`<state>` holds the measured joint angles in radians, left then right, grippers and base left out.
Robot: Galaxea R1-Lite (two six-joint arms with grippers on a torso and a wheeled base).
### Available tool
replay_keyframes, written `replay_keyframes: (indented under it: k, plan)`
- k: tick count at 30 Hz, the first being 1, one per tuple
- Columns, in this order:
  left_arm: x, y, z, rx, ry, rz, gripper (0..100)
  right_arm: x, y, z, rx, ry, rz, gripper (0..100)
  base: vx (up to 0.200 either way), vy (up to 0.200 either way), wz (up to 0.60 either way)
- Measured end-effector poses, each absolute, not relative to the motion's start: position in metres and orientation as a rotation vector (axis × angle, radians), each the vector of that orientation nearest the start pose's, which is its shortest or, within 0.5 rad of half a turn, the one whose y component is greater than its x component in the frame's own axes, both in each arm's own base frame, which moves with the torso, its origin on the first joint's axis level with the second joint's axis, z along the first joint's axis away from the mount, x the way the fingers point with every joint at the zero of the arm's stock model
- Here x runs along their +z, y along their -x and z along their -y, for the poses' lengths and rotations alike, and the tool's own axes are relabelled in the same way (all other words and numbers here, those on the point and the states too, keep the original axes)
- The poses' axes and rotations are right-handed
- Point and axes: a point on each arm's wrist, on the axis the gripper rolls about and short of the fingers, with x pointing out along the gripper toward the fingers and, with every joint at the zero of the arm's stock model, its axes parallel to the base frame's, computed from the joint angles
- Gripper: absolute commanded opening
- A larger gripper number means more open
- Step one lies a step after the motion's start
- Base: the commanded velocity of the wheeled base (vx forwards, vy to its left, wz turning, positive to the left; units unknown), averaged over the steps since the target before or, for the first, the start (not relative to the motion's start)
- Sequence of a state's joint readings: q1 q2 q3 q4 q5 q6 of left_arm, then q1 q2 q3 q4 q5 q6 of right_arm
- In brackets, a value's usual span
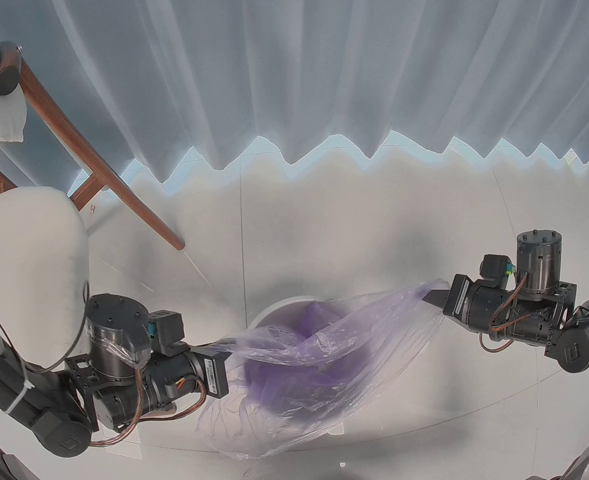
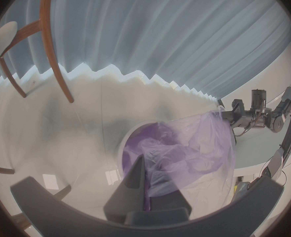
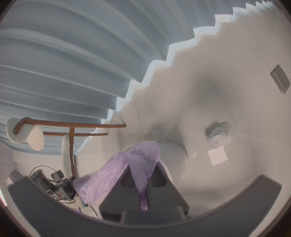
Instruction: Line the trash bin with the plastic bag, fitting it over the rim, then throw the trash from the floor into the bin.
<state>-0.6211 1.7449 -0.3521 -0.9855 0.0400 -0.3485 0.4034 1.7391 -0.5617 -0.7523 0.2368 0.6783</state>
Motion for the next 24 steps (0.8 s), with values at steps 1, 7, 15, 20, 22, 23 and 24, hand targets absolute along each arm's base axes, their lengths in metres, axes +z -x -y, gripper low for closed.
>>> replay_keyframes:
  k: [1, 7, 15, 20, 22, 23, 24]
  plan:
    - [0.097, -0.202, 0.143, -0.491, 0.194, -0.501, 0, 0.123, -0.255, -0.116, 0.466, -0.599, -0.639, 0, 0.0, 0.0, 0.0]
    - [0.104, -0.193, 0.142, -0.508, 0.186, -0.515, 0, 0.122, -0.257, -0.126, 0.506, -0.567, -0.675, 0, 0.0, 0.0, 0.0]
    - [0.1, -0.201, 0.156, -0.56, 0.269, -0.495, 0, 0.104, -0.266, -0.145, 0.525, -0.541, -0.745, 0, 0.0, 0.0, 0.0]
    - [0.086, -0.21, 0.163, -0.56, 0.282, -0.502, 0, 0.099, -0.273, -0.152, 0.526, -0.534, -0.755, 0, 0.0, 0.0, 0.0]
    - [0.078, -0.215, 0.165, -0.553, 0.284, -0.505, 0, 0.098, -0.279, -0.152, 0.518, -0.536, -0.747, 0, 0.0, 0.0, 0.0]
    - [0.076, -0.217, 0.166, -0.552, 0.29, -0.496, 0, 0.098, -0.281, -0.152, 0.514, -0.538, -0.743, 0, 0.0, 0.0, 0.0]
    - [0.074, -0.22, 0.168, -0.554, 0.299, -0.479, 0, 0.099, -0.284, -0.152, 0.512, -0.539, -0.738, 0, 0.0, 0.0, 0.0]
